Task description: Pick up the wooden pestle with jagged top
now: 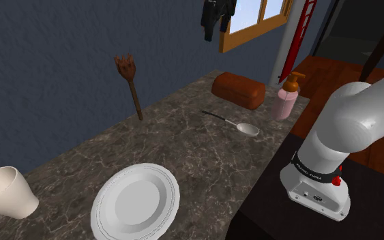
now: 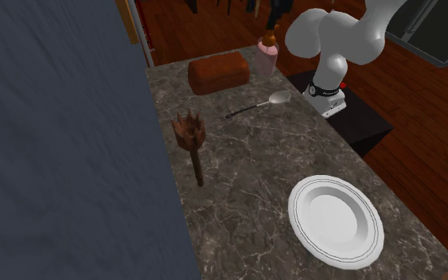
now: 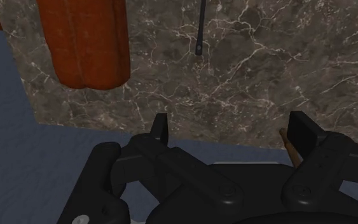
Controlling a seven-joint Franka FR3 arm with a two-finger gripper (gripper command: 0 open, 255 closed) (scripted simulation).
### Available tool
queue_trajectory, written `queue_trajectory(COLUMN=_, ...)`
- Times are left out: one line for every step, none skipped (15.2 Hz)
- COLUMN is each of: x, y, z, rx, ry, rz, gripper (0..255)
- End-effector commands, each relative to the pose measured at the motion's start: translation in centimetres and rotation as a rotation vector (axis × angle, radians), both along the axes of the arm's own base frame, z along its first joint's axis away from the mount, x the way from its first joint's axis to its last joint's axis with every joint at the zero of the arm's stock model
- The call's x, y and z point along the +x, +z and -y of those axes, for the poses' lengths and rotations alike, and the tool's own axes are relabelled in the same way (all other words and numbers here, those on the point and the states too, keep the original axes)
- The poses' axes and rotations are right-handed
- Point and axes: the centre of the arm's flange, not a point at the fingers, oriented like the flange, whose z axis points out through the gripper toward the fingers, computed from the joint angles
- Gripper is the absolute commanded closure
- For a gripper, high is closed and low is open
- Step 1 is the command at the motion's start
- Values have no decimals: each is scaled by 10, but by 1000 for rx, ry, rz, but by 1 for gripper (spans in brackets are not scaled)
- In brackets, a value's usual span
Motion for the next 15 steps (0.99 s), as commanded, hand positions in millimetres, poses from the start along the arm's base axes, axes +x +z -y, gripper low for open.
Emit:
queue_trajectory(x=24, y=-1, z=-16, rx=-4, ry=16, rz=-6, gripper=0)
queue_trajectory(x=35, y=-2, z=-24, rx=-7, ry=23, rz=-10, gripper=0)
queue_trajectory(x=46, y=-3, z=-32, rx=-9, ry=31, rz=-13, gripper=0)
queue_trajectory(x=57, y=-5, z=-40, rx=-12, ry=38, rz=-16, gripper=0)
queue_trajectory(x=68, y=-6, z=-47, rx=-14, ry=45, rz=-19, gripper=0)
queue_trajectory(x=79, y=-8, z=-55, rx=-17, ry=53, rz=-23, gripper=0)
queue_trajectory(x=90, y=-9, z=-63, rx=-19, ry=60, rz=-26, gripper=0)
queue_trajectory(x=101, y=-11, z=-72, rx=-22, ry=68, rz=-29, gripper=0)
queue_trajectory(x=112, y=-12, z=-80, rx=-25, ry=75, rz=-32, gripper=0)
queue_trajectory(x=123, y=-14, z=-88, rx=-27, ry=83, rz=-36, gripper=0)
queue_trajectory(x=133, y=-16, z=-96, rx=-30, ry=90, rz=-39, gripper=0)
queue_trajectory(x=144, y=-17, z=-105, rx=-32, ry=98, rz=-42, gripper=0)
queue_trajectory(x=154, y=-19, z=-113, rx=-35, ry=105, rz=-45, gripper=0)
queue_trajectory(x=165, y=-21, z=-122, rx=-37, ry=113, rz=-49, gripper=0)
queue_trajectory(x=175, y=-23, z=-131, rx=-40, ry=120, rz=-52, gripper=0)
